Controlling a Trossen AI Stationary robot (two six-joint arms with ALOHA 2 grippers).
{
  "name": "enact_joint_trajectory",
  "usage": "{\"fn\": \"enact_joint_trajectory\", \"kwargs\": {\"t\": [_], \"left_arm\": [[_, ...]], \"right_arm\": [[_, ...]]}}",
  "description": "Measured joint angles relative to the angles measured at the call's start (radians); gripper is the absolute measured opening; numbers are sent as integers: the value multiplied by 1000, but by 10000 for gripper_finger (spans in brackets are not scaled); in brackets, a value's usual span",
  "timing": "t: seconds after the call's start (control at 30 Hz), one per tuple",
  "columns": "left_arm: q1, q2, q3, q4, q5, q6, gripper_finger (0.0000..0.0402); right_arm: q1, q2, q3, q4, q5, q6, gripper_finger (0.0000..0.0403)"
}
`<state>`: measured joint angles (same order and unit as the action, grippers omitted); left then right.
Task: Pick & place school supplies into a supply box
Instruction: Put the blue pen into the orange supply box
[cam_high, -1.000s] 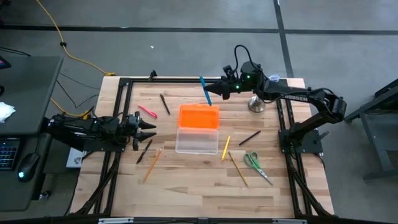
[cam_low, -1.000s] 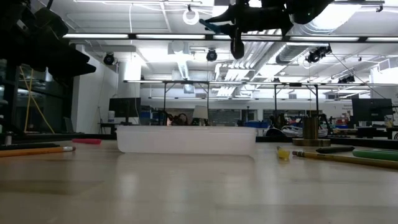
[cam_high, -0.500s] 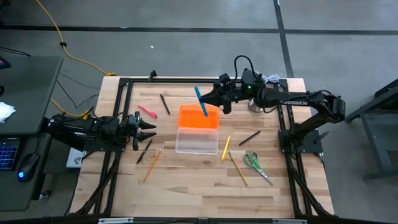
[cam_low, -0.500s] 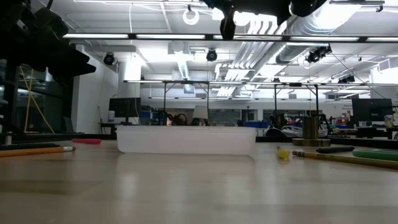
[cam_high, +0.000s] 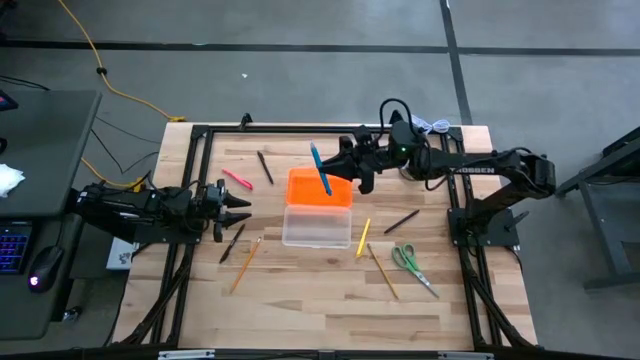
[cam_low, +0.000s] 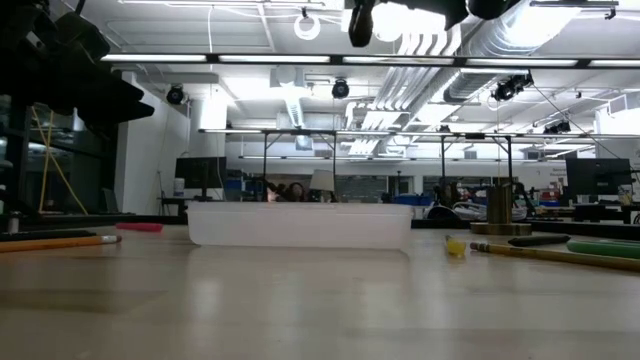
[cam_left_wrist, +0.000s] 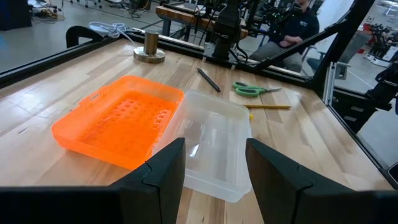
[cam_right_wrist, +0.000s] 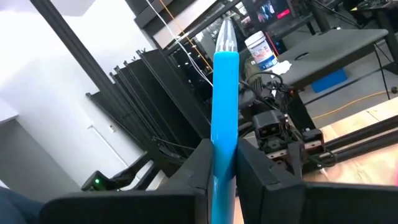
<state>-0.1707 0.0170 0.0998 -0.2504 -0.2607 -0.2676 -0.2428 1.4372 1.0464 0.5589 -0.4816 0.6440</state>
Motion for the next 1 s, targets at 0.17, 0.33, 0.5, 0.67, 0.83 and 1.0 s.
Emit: {"fn": "enact_joint_trajectory", "kwargs": {"t": [0.17, 0.33, 0.5, 0.67, 0.83, 1.0], "left_arm": [[0, 0, 0, 0, 0, 0, 200], [0, 0, 0, 0, 0, -4, 200], [0, 0, 0, 0, 0, -5, 200], [0, 0, 0, 0, -1, -11, 200], [0, 0, 0, 0, -2, -29, 200], [0, 0, 0, 1, -2, -29, 200]], "right_arm": [[0, 0, 0, 3, 15, -23, 26], [10, 0, 0, 5, 25, -39, 29], [49, 0, 0, 0, 67, -109, 26], [93, 0, 0, -36, 142, -188, 29], [134, 0, 0, -71, 239, -270, 26], [168, 0, 0, -106, 330, -325, 29]]}}
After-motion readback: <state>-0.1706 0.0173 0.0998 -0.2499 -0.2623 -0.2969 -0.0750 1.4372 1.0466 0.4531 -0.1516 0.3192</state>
